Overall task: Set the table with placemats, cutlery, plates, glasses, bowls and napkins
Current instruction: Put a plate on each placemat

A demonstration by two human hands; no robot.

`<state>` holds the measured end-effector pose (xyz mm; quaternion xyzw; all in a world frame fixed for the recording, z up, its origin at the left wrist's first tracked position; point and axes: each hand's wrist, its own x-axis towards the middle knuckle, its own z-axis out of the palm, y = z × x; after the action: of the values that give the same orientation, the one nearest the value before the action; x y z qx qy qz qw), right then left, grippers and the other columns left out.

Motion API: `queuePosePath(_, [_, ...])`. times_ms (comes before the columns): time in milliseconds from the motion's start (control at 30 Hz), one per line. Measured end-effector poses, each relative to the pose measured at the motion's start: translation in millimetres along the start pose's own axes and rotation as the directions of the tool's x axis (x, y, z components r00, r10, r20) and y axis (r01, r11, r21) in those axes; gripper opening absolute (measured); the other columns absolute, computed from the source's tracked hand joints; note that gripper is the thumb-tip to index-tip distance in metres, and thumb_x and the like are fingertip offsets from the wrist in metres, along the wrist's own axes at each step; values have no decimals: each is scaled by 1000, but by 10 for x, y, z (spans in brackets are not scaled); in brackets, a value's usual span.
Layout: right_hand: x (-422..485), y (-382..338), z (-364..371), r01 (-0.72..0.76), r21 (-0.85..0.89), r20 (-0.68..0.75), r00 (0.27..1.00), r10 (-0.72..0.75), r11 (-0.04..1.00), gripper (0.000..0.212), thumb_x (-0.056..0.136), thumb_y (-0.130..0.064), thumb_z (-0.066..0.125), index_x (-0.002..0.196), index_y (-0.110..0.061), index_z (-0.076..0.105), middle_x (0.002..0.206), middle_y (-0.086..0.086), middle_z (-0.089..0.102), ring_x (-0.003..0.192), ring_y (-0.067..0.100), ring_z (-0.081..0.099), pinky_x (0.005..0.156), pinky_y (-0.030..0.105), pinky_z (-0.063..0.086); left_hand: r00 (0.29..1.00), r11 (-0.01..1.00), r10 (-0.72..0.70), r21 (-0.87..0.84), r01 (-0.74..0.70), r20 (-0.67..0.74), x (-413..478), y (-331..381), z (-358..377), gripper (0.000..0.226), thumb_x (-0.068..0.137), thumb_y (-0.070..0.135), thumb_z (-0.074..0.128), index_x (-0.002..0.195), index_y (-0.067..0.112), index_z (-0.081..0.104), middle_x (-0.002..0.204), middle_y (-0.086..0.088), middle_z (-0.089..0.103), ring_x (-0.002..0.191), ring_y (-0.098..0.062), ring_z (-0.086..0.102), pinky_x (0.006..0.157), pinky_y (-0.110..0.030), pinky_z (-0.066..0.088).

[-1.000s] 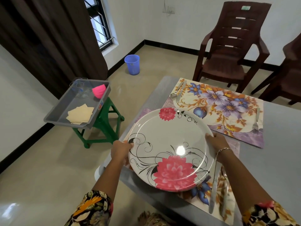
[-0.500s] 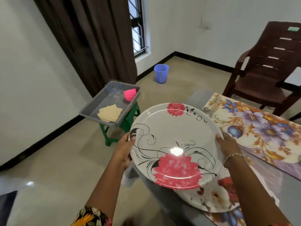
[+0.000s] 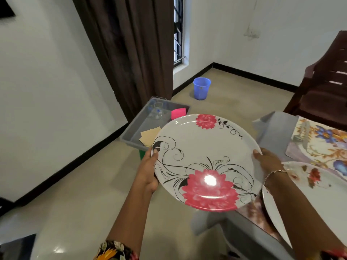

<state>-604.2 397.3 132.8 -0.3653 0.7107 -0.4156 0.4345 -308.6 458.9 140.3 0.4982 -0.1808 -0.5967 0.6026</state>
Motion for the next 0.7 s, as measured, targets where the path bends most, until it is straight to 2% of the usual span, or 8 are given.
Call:
queuePosePath(67, [16,-86,166,9,4,-13,1000,-9,1000,20,95,-6,45,111,-1,56,86,15,52,63,21,45,58,23,41,1000,1000,-3,-30,3,21,158,132,-71,30,101,14,36,128,11,50,113,-10,63,91,-19,64,63,-28,59])
queuePosePath(200, [211,-204,378,14,21,-81,997,-12,1000,27,94,-9,47,116,4,56,89,14,53,75,24,48,74,29,36,998,999,-29,-12,30,59,536,310,-56,35,101,13,35,134,8,46,120,-13,60,91,-21,64,62,-29,59])
queuePosePath(233, [262,-244,416,13,17,-94,996,-11,1000,24,94,-9,47,114,1,57,91,14,53,77,24,49,73,28,37,997,999,-40,7,39,67,657,338,-29,35,101,12,35,135,8,45,121,-14,59,92,-22,63,63,-30,59])
queuePosePath(333, [450,-290,514,10,78,-120,993,0,997,15,94,-9,46,105,-12,56,89,13,53,67,23,48,57,21,41,993,995,-78,64,72,92,1034,408,93,37,99,6,39,135,9,44,124,-17,59,93,-27,64,64,-35,60])
queuePosePath(500, [850,-322,562,-26,164,-251,966,67,986,21,93,-7,47,110,0,59,78,12,53,75,24,49,66,26,38,975,983,-127,155,99,184,1752,493,507,37,95,-1,41,130,10,46,115,-19,62,88,-29,64,56,-36,59])
queuePosePath(600, [1049,-375,470,-39,171,-327,940,94,984,24,93,-6,46,112,3,57,92,13,54,86,23,48,73,28,36,954,967,-177,221,124,240,2125,512,876,37,95,-2,40,129,11,46,110,-16,63,88,-30,63,63,-41,59])
queuePosePath(700, [1173,-470,375,-33,195,-398,911,110,980,26,94,-5,44,116,5,54,97,13,52,87,22,48,69,25,35,930,950,-215,284,129,297,2477,518,1242,33,94,-3,41,122,12,50,106,-16,63,86,-29,63,68,-43,57])
